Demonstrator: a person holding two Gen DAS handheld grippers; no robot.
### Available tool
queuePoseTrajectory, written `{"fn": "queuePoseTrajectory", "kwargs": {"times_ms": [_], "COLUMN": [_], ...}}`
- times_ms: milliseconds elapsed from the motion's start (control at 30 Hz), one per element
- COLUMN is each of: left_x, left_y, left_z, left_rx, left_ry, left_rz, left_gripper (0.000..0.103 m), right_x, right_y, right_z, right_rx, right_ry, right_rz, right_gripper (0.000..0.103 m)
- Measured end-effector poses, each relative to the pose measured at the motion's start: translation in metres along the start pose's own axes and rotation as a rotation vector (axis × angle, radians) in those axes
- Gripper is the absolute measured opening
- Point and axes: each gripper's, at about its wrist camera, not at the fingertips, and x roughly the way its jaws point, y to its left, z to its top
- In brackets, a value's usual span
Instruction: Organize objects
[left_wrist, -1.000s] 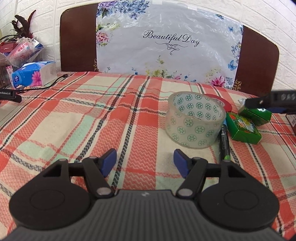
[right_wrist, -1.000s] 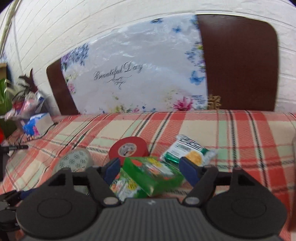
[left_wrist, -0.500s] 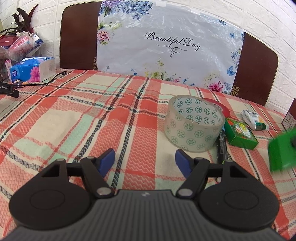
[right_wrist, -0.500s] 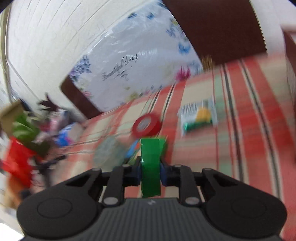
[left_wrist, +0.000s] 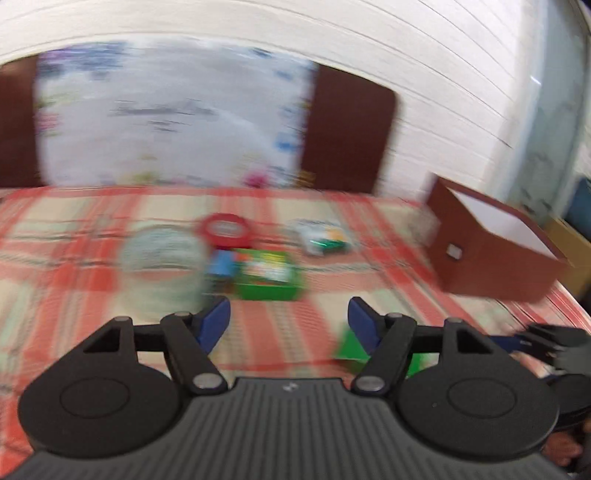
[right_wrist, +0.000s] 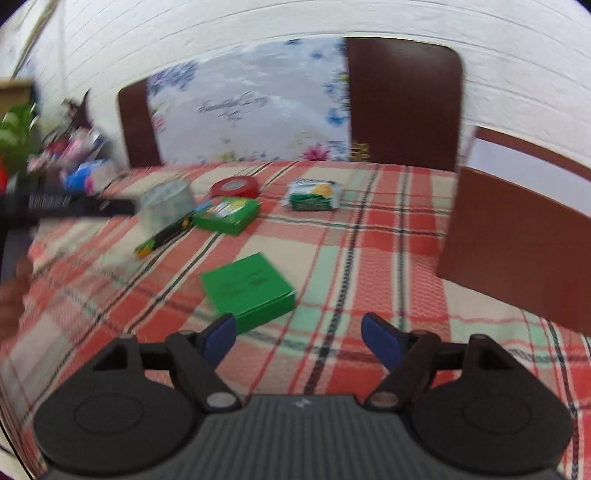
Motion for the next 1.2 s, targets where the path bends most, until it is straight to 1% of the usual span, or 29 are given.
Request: {"fn": "queuePoseTrajectory", "kwargs": {"times_ms": [33,100,167,200,233,267,300,333,367,433,500,567,633,733,800,867,967,1000,1033,1067,1100,1133,1167,1200], "left_x": [0.011,0.033,0.056,0.066,0.074,0.071,0.068,0.066,0.063,0.056,0.050,0.048,0.051,0.068,0.086,0.106,0.136,0.144,0.152,0.159,0.164,0.163,0.160,0.155], "left_y": [-0.010,-0.024,-0.030,-0.030,-0.030,-0.034,-0.037,-0.040,-0.044,-0.053,-0.067,-0.086,-0.111,-0.150,-0.176,-0.198,-0.226,-0.233,-0.240,-0.242,-0.244,-0.242,-0.240,-0.239], "left_z": [0.001,-0.001,-0.006,-0.010,-0.017,-0.021,-0.020,-0.017,-0.014,-0.003,0.015,0.037,0.058,0.085,0.096,0.102,0.106,0.104,0.101,0.099,0.097,0.097,0.098,0.099], "left_rx": [0.026,0.048,0.036,0.017,-0.004,-0.007,-0.003,-0.004,0.002,0.011,0.030,0.054,0.083,0.117,0.141,0.150,0.170,0.186,0.206,0.224,0.227,0.214,0.202,0.201], "left_ry": [0.033,0.086,0.170,0.218,0.250,0.223,0.225,0.231,0.232,0.215,0.178,0.133,0.086,0.051,0.043,0.055,0.076,0.082,0.091,0.106,0.114,0.117,0.115,0.108], "left_rz": [-0.039,-0.068,-0.104,-0.128,-0.128,-0.113,-0.131,-0.122,-0.120,-0.138,-0.171,-0.209,-0.250,-0.303,-0.334,-0.351,-0.343,-0.314,-0.267,-0.215,-0.184,-0.174,-0.166,-0.155], "left_gripper": [0.073,0.073,0.073,0.065,0.061,0.059,0.052,0.048,0.047,0.045,0.045,0.045,0.045,0.045,0.045,0.045,0.047,0.049,0.052,0.052,0.054,0.054,0.053,0.053], "right_x": [0.005,0.013,0.027,0.033,0.038,0.040,0.043,0.043,0.043,0.038,0.023,0.004,-0.013,-0.035,-0.045,-0.050,-0.048,-0.045,-0.039,-0.031,-0.024,-0.022,-0.024,-0.028], "right_y": [0.006,0.014,0.018,0.019,0.019,0.018,0.019,0.022,0.023,0.020,0.014,0.009,0.000,-0.027,-0.053,-0.081,-0.117,-0.127,-0.138,-0.147,-0.156,-0.163,-0.169,-0.171], "right_z": [0.000,-0.001,0.000,0.002,0.003,0.005,0.007,0.008,0.007,0.006,0.008,0.012,0.019,0.032,0.037,0.041,0.044,0.045,0.046,0.045,0.044,0.042,0.040,0.037], "right_rx": [-0.018,-0.051,-0.079,-0.088,-0.090,-0.083,-0.079,-0.080,-0.086,-0.084,-0.070,-0.087,-0.112,-0.102,-0.063,-0.014,0.046,0.060,0.074,0.087,0.102,0.133,0.183,0.219], "right_ry": [0.011,0.027,0.056,0.068,0.067,0.060,0.065,0.058,0.051,0.026,-0.028,-0.103,-0.184,-0.273,-0.305,-0.316,-0.307,-0.301,-0.294,-0.279,-0.258,-0.255,-0.257,-0.262], "right_rz": [0.007,0.024,0.000,-0.008,0.002,0.019,0.036,0.033,0.022,0.000,-0.018,-0.076,-0.163,-0.279,-0.328,-0.364,-0.399,-0.406,-0.421,-0.447,-0.479,-0.487,-0.453,-0.438], "right_gripper": [0.077,0.077,0.075,0.071,0.064,0.058,0.048,0.044,0.043,0.040,0.040,0.040,0.040,0.040,0.040,0.040,0.042,0.045,0.048,0.050,0.050,0.060,0.060,0.057]}}
